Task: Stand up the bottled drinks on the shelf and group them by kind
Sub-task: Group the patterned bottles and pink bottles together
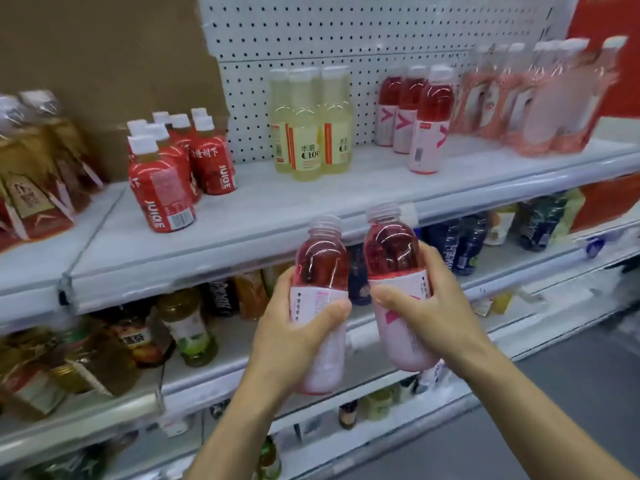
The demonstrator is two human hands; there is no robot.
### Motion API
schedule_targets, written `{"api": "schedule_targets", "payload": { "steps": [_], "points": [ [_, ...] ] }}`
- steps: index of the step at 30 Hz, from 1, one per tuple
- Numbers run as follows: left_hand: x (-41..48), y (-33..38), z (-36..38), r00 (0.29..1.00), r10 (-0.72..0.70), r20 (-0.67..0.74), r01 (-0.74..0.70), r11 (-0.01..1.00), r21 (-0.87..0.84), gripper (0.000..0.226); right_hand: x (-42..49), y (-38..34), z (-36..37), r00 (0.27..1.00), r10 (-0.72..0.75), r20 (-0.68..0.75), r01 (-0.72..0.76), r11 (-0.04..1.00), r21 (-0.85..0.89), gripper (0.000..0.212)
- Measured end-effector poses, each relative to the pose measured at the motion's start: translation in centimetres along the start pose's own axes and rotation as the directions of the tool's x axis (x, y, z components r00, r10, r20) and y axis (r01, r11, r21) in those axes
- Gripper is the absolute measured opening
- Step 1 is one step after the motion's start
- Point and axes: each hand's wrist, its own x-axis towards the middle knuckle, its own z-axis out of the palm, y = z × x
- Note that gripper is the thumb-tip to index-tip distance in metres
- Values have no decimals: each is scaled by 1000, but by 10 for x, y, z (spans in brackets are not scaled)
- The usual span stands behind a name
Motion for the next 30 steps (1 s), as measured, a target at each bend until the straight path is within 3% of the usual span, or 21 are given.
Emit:
{"api": "schedule_targets", "payload": {
  "steps": [9,14,19,24,30],
  "points": [
    [3,64,156,992,21,-122,-32,995,-91,53,49,19,-154,988,-36,147,33,999,24,58],
    [46,105,201,989,75,-130,-83,995,-53,57,95,23,-199,992,-71,107,66,996,53,49],
    [123,130,230,959,171,-224,-180,983,-19,62,161,12,-229,989,-138,51,132,986,98,50],
    [201,134,248,914,244,-325,-284,955,-82,60,240,9,-242,973,-228,-22,230,969,95,69],
    [267,111,259,900,233,-368,-270,962,-51,80,326,40,-232,972,-236,5,235,968,83,85]
  ]
}}
